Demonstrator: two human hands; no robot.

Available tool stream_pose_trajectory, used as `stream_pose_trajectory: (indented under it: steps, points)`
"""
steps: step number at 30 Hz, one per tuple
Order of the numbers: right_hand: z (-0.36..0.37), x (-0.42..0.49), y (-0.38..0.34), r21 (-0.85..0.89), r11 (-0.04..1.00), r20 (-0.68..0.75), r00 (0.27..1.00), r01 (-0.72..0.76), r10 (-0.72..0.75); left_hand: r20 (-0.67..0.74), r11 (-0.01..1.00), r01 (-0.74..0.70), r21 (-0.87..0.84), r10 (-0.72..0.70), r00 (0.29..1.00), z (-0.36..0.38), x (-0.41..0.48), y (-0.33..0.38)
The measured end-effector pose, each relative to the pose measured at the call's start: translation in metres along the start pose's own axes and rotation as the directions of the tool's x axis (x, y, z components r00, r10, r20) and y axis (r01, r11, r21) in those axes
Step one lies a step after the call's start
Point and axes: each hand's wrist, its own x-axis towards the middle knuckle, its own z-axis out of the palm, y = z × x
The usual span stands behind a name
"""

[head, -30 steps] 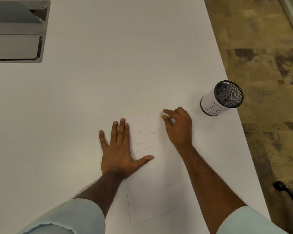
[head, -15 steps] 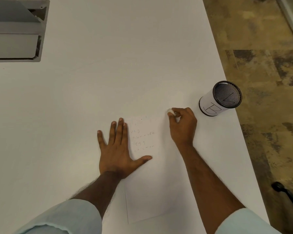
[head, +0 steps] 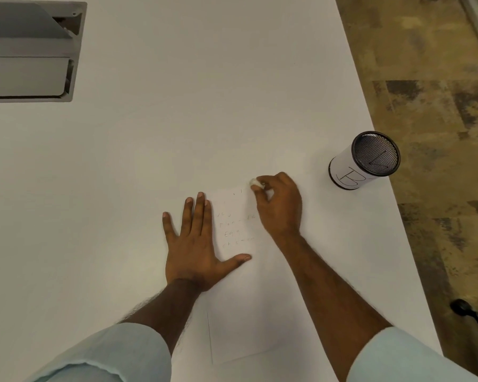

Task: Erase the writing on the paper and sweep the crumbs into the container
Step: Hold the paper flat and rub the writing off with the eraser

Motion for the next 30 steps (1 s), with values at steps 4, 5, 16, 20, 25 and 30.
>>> stream_pose_trajectory:
  steps: [4, 5, 16, 20, 25, 30]
  points:
    - [0.009, -0.024, -0.009, 0.037, 0.984, 0.215, 0.960, 0.175, -0.179, -0.013, 1.000, -0.010, 0.002, 0.010, 1.000, -0.002, -0.001, 0.001]
    - [0.011, -0.025, -0.009, 0.017, 0.984, 0.202, 0.963, 0.177, -0.177, -0.014, 1.000, -0.008, 0.003, 0.008, 1.000, -0.002, -0.001, 0.001]
    - [-0.008, -0.031, -0.004, 0.179, 0.982, 0.024, 0.998, -0.060, 0.057, -0.027, 1.000, -0.007, -0.022, 0.006, 1.000, 0.000, -0.002, 0.000]
    - [-0.001, -0.047, -0.004, 0.106, 0.994, 0.108, 0.994, -0.009, -0.002, -0.061, 0.998, -0.003, -0.065, -0.001, 0.998, 0.002, -0.003, 0.000]
    - [-0.003, -0.040, 0.001, 0.081, 0.997, 0.061, 0.998, 0.008, -0.013, -0.080, 0.996, -0.009, -0.087, 0.002, 0.997, 0.002, -0.006, -0.001]
    - [-0.009, -0.033, 0.007, 0.065, 0.997, 0.045, 0.998, 0.031, -0.034, -0.049, 0.999, 0.002, -0.039, -0.004, 0.999, 0.002, -0.005, 0.000]
